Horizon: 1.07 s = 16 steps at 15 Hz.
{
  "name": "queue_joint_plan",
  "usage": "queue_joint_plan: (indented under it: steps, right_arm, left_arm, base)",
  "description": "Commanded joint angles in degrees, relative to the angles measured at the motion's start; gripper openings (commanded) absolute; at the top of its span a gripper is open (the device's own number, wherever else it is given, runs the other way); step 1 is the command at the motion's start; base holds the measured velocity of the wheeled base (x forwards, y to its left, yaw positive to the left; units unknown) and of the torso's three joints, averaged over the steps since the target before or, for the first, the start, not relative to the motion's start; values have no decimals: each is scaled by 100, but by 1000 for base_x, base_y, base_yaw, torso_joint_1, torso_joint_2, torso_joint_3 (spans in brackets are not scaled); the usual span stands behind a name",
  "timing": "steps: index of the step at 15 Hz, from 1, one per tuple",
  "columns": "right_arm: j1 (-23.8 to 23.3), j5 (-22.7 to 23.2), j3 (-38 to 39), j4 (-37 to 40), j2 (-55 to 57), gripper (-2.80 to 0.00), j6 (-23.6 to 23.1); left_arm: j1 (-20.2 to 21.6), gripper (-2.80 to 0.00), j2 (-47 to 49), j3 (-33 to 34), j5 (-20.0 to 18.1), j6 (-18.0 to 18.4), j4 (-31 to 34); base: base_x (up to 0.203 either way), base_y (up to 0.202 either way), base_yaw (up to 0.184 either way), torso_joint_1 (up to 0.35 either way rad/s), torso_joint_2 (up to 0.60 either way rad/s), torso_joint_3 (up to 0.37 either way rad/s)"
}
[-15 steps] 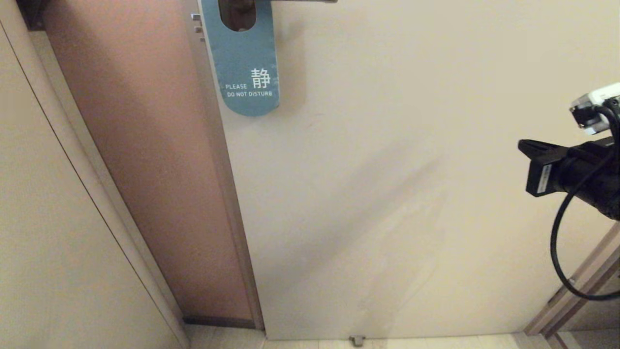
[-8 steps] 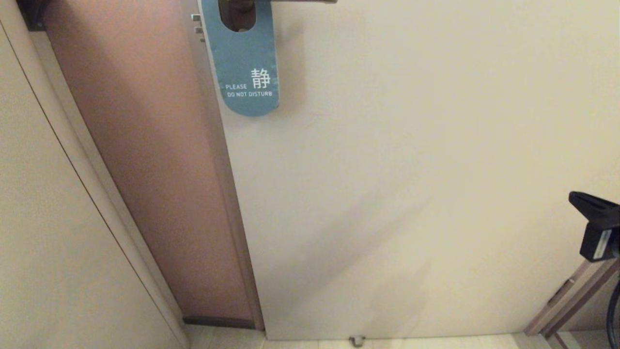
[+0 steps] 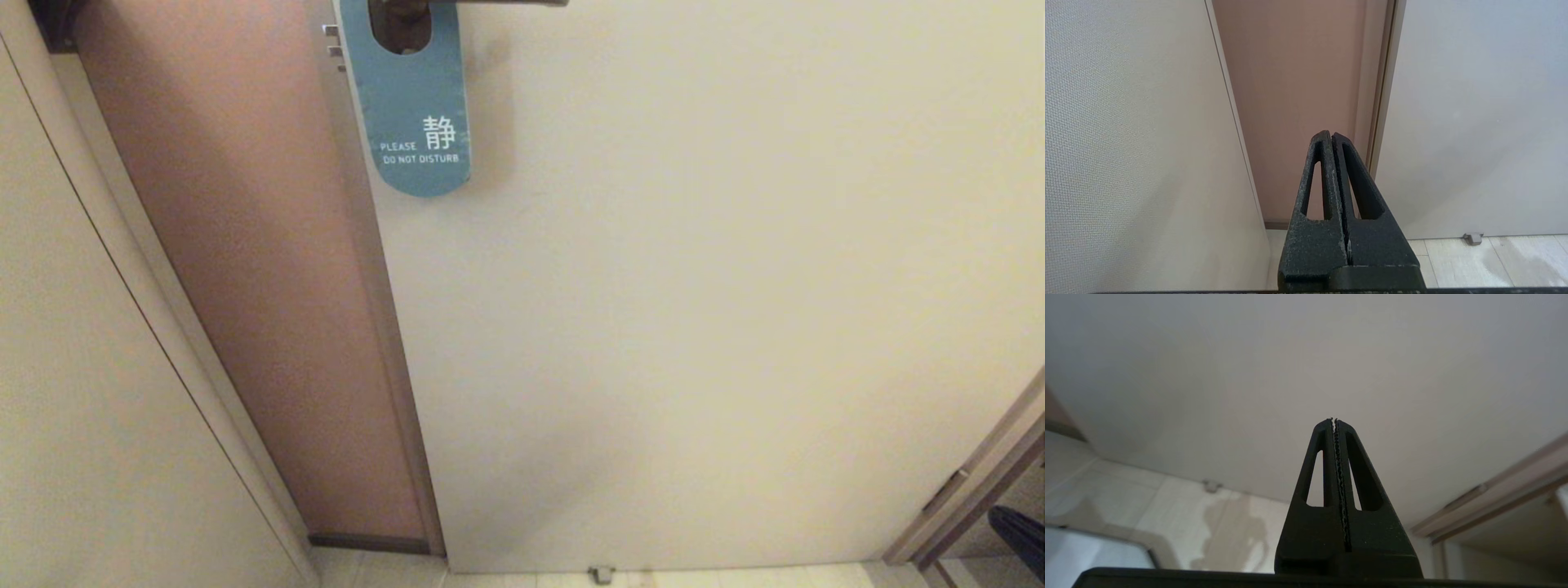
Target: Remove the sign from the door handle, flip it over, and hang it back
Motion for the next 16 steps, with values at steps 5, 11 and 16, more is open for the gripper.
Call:
queue_joint_plan:
  steps: [5, 11, 16]
  right_arm:
    - [-127, 67, 104, 1472, -1971, -280, 147]
    - [-139, 25, 105, 2382, -3032, -280, 230]
    - [-117, 24, 105, 2409, -3958, -280, 236]
  left_arm:
    - [1, -280, 7, 0, 5, -2, 0]
    - [1, -280, 7, 0, 5, -2, 0]
    - [1, -280, 7, 0, 5, -2, 0]
  base:
    - [0, 0, 0, 0, 0, 0]
    - [0, 0, 0, 0, 0, 0]
    - [0, 0, 0, 0, 0, 0]
